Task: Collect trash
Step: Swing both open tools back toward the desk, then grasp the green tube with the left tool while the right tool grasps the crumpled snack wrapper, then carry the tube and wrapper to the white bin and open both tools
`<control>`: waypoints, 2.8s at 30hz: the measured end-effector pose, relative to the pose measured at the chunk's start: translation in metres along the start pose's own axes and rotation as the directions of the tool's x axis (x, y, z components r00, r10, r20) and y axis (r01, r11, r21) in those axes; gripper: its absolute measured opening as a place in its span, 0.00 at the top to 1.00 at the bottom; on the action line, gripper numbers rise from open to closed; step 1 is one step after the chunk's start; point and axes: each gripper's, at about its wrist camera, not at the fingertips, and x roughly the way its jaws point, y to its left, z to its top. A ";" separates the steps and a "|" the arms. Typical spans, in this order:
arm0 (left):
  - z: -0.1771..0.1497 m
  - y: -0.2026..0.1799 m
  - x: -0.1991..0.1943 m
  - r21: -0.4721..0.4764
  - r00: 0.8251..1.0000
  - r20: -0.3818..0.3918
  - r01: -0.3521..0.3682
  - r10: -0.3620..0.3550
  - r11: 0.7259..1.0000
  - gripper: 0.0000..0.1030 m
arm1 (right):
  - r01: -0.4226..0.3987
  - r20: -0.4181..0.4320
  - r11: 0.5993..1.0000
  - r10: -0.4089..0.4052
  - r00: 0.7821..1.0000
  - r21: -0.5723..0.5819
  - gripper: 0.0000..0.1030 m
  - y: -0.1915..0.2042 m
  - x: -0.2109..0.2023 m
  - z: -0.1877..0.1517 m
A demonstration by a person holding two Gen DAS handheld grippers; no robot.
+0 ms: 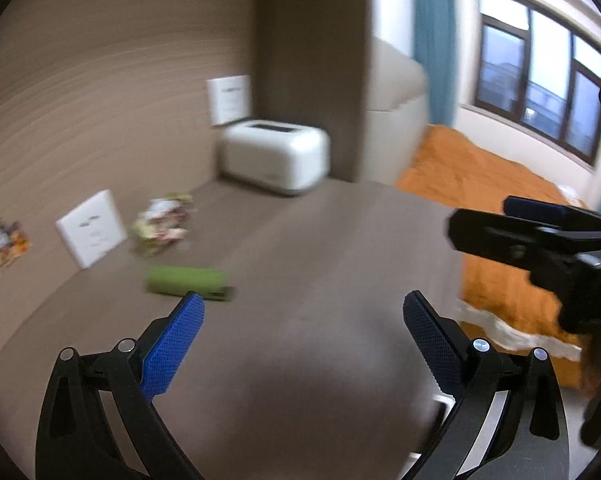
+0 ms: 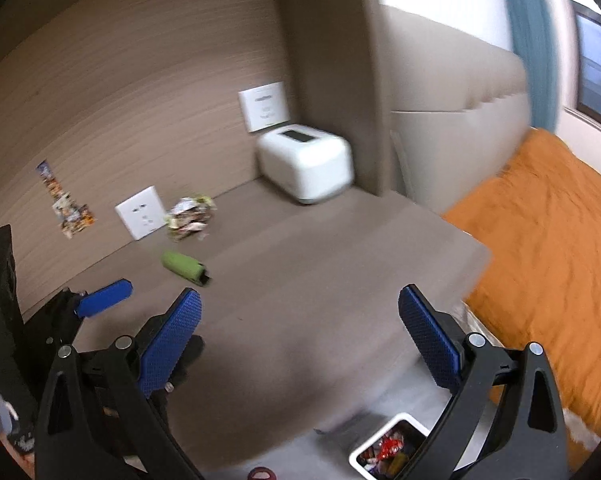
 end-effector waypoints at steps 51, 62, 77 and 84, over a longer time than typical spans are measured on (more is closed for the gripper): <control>0.002 0.113 0.130 0.264 0.866 -0.306 0.476 -0.395 0.839 0.73 | -0.283 -0.355 0.947 0.216 0.909 -0.149 0.48 0.139 0.285 0.082; 0.001 0.111 0.099 0.183 0.920 -0.237 0.357 -0.311 0.916 0.75 | -0.223 -0.224 0.967 0.192 0.955 -0.120 0.49 0.116 0.203 0.077; 0.013 0.032 0.005 0.146 0.936 -0.135 0.343 -0.325 0.928 0.76 | -0.091 -0.045 0.996 0.090 0.995 -0.008 0.49 0.037 0.040 0.042; 0.014 -0.035 -0.005 0.224 0.914 -0.157 0.403 -0.375 0.887 0.76 | 0.039 -0.026 0.996 -0.037 0.999 0.082 0.49 -0.015 -0.023 -0.007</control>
